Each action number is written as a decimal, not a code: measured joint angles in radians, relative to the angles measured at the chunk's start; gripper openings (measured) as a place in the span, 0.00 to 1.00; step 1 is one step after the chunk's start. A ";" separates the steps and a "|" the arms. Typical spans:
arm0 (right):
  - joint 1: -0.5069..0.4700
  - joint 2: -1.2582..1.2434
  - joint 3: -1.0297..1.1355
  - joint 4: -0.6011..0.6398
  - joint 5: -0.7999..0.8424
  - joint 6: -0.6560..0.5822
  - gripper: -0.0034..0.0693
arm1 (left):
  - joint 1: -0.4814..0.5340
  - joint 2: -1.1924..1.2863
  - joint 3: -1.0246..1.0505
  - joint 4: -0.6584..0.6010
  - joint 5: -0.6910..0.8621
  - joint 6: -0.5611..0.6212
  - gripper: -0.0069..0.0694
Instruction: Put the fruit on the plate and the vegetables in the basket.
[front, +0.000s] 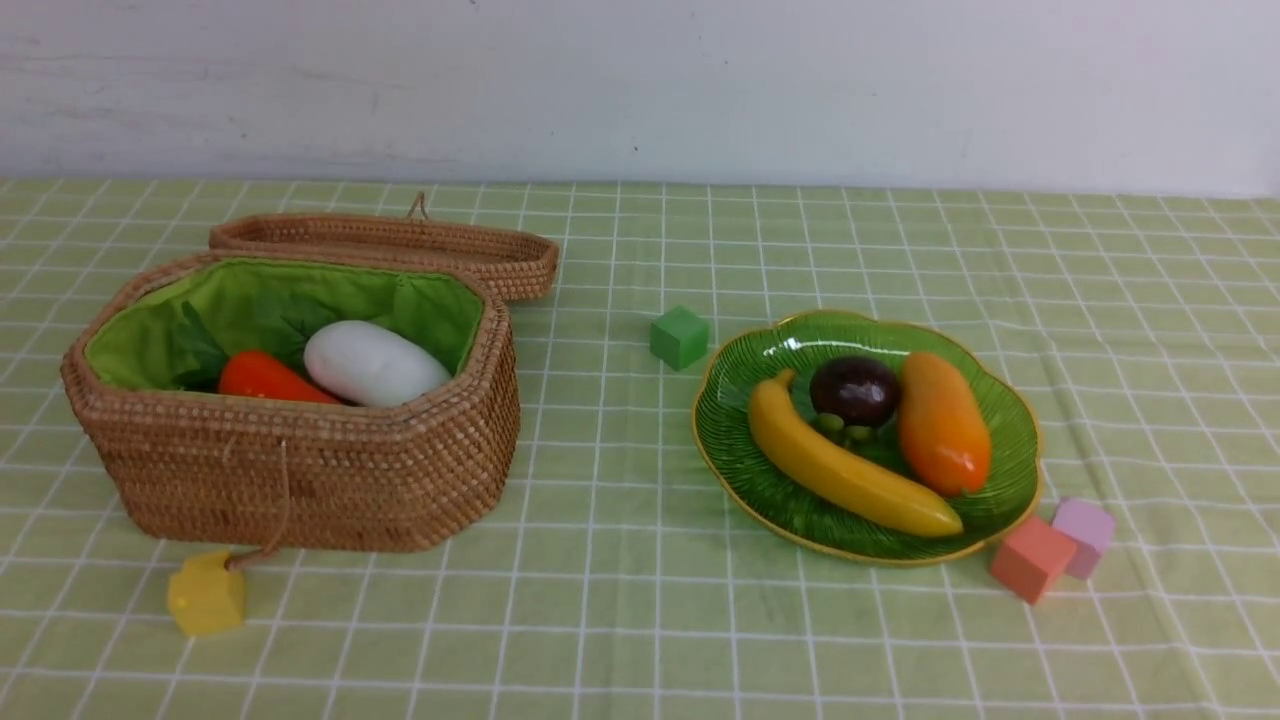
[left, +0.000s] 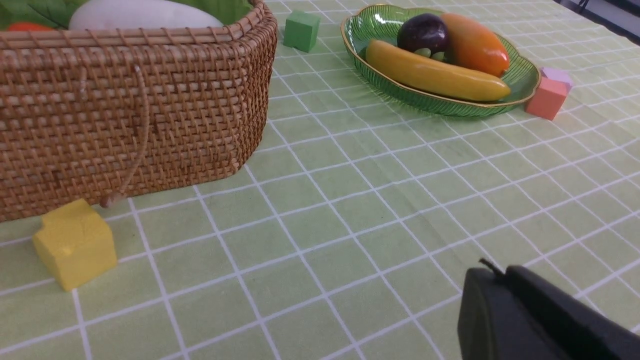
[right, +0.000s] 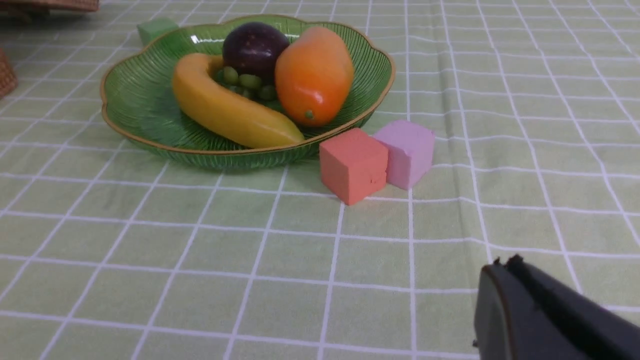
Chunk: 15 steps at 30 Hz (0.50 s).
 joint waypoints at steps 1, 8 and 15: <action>0.000 0.000 0.000 0.002 0.012 -0.006 0.02 | 0.000 0.000 0.000 0.000 0.000 0.000 0.12; 0.000 0.000 -0.005 0.003 0.036 -0.014 0.02 | 0.000 0.000 0.000 0.000 0.000 0.000 0.13; 0.000 0.000 -0.005 0.003 0.036 -0.018 0.03 | 0.000 0.000 0.000 0.000 0.000 0.000 0.14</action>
